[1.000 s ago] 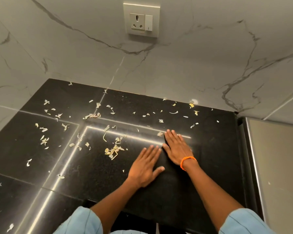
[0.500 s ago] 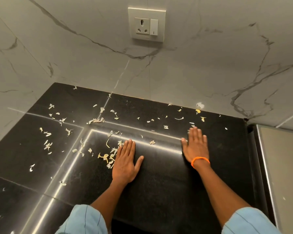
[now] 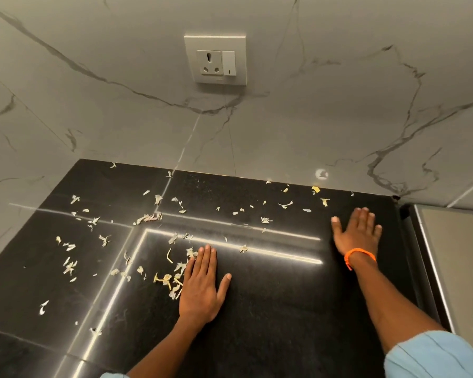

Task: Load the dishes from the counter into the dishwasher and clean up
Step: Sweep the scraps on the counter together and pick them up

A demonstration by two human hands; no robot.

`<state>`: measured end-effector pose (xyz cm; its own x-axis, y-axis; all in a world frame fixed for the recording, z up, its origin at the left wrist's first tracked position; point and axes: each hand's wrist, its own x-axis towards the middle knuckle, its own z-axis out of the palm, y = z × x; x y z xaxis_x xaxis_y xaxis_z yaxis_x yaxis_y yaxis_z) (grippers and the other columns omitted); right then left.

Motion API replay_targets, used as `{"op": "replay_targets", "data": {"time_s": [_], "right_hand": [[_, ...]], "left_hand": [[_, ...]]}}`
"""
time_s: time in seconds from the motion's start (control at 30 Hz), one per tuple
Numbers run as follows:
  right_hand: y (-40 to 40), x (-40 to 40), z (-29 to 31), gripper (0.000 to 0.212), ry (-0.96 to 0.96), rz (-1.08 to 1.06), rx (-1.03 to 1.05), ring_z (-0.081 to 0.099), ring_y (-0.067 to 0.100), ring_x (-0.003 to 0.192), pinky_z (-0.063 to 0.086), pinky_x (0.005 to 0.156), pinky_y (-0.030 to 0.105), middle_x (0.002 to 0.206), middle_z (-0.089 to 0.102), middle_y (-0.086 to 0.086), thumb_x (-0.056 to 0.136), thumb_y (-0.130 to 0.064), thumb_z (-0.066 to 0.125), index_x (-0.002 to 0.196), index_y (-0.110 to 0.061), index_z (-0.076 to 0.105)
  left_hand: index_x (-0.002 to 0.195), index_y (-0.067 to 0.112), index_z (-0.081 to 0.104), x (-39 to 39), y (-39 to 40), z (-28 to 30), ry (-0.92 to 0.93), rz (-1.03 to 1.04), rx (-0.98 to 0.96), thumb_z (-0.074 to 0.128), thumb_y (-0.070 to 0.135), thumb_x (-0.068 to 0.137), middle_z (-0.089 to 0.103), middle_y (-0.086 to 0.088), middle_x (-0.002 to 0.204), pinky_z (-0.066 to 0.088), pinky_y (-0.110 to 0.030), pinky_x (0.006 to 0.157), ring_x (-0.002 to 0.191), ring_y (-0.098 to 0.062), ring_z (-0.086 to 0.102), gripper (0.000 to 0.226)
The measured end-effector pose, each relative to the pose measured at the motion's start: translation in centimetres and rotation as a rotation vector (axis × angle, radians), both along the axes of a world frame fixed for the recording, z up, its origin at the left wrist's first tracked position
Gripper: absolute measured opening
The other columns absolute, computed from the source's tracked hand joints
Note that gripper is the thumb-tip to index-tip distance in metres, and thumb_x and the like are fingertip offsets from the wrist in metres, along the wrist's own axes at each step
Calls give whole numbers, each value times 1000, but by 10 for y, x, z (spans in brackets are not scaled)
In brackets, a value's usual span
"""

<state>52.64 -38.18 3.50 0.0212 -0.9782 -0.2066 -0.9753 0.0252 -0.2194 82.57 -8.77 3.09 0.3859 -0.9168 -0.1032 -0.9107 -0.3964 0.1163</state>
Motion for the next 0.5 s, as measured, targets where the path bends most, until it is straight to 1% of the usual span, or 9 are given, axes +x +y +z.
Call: {"op": "replay_targets", "data": {"time_s": [0.07, 0.13, 0.2, 0.23, 0.27, 0.33, 0.4, 0.43, 0.5], "right_hand": [[2, 25, 2, 86, 3, 215, -23, -5, 23, 154, -2, 124, 46, 166, -4, 5, 95, -71, 10, 159, -14, 3], [8, 48, 7, 84, -44, 464, -14, -7, 17, 153, -4, 124, 41, 165, -5, -2, 95, -73, 13, 159, -20, 2], [13, 57, 8, 81, -67, 603, -16, -8, 12, 152, -4, 125, 39, 164, -5, -5, 96, -72, 15, 159, -23, 3], [12, 53, 8, 79, -65, 597, -39, -7, 13, 153, -3, 125, 40, 164, -4, -6, 97, -71, 15, 159, -23, 4], [8, 44, 5, 78, -58, 540, -74, -5, 15, 153, -1, 125, 42, 164, -2, -4, 98, -70, 16, 159, -22, 5], [-11, 18, -1, 80, -34, 344, -120, -2, 21, 154, 1, 125, 46, 166, 1, 2, 98, -67, 13, 159, -16, 8], [-40, -6, 0, 88, -25, 170, -66, -3, 24, 154, 4, 125, 49, 166, -1, 8, 94, -69, 7, 159, -11, 6], [-52, -12, 0, 92, -30, 122, -26, -3, 25, 154, 5, 124, 50, 166, -1, 9, 91, -71, 4, 159, -9, 5], [-65, -9, 0, 96, -21, 110, -5, -3, 26, 154, 5, 124, 50, 166, -1, 11, 89, -74, 3, 158, -8, 5]], "left_hand": [[162, 17, 2, 1, -3, 0, 2, -4, -13, 14, 66, 103, -6, 0, 170, -1, -40, 127, 155, -12, -16, 78], [162, 17, 4, 0, -4, -1, 3, -4, -19, 16, 66, 103, -4, 0, 170, 0, -40, 127, 155, -12, -15, 77], [162, 17, 5, -2, -2, -1, 2, -10, -14, 17, 65, 103, -3, 0, 170, -1, -40, 127, 155, -11, -15, 77], [162, 17, 5, -4, -2, -1, -3, -15, -5, 17, 65, 104, -3, 0, 170, -1, -40, 127, 155, -11, -15, 77], [162, 16, 5, -8, -1, -1, -4, -17, 2, 17, 65, 104, -3, 0, 170, -1, -40, 126, 155, -11, -14, 77], [162, 16, 3, -13, -3, 0, -4, -18, 2, 15, 65, 103, -5, 0, 170, 0, -40, 126, 155, -11, -15, 77], [162, 17, -1, -15, -5, 1, -6, -23, 10, 12, 66, 103, -10, 1, 170, -2, -40, 126, 154, -10, -20, 78], [162, 17, -1, -14, -6, 1, -11, -22, 8, 12, 66, 103, -10, 1, 170, -2, -40, 126, 154, -10, -20, 77], [162, 16, 3, -7, -6, 3, -30, -7, -2, 15, 65, 104, -6, 0, 170, 0, -41, 126, 155, -11, -17, 77]]}}
